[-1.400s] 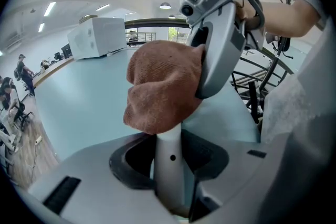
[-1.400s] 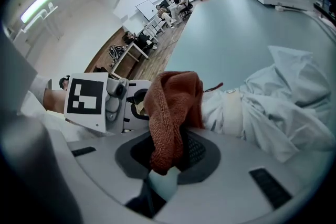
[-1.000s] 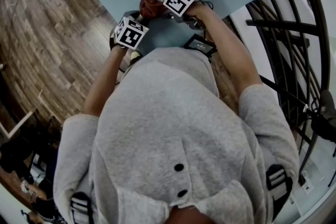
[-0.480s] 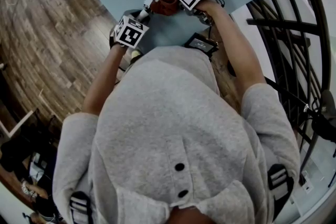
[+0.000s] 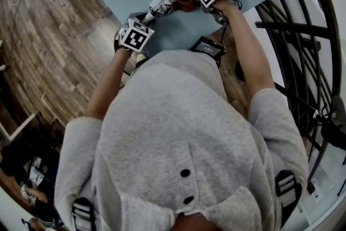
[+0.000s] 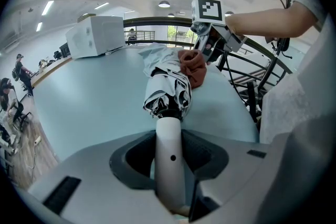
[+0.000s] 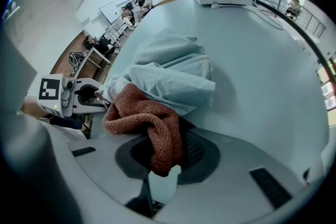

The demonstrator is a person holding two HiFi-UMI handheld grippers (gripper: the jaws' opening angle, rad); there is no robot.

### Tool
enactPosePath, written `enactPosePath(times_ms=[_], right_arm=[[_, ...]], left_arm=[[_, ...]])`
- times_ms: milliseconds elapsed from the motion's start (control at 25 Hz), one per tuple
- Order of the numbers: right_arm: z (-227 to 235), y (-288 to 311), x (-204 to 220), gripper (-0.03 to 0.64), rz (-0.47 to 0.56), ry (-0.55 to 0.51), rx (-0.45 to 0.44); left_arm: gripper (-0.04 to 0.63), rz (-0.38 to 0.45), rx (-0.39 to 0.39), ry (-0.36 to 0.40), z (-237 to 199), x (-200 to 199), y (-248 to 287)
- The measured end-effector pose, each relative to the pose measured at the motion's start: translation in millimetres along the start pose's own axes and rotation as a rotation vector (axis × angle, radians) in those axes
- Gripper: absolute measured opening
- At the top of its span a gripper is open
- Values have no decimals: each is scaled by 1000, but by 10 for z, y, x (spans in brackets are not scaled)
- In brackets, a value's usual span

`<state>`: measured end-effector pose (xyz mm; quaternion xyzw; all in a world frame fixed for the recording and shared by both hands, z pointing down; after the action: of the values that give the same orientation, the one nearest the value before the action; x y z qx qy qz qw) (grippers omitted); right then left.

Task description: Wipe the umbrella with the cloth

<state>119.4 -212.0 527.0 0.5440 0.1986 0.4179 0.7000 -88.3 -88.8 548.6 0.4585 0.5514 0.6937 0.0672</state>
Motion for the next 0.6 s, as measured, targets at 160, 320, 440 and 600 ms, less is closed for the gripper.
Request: enactPosePath(times_ms=[160, 320, 440, 600], right_arm=[[266, -160, -25, 71, 67, 46, 103], [496, -366, -77, 71, 169, 84, 238], [643, -535, -125, 71, 259, 115, 349], [792, -835, -181, 71, 419, 170, 480]], left_arm=[[156, -2, 0, 1, 4, -9, 1], [156, -6, -2, 0, 3, 10, -5], [156, -8, -4, 1, 0, 6, -8], [156, -9, -6, 1, -6, 3, -9]])
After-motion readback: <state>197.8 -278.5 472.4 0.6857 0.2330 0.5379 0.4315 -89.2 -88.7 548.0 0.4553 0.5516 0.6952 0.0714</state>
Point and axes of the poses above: the fingertips, and each gripper's own axes: y forward along the fingers, z to its right, x out of its underside, the point moved 7 cm from there along -y, backward along the fingers, and after that the axes turned 5 degrees about y, right-handed, at the moved point
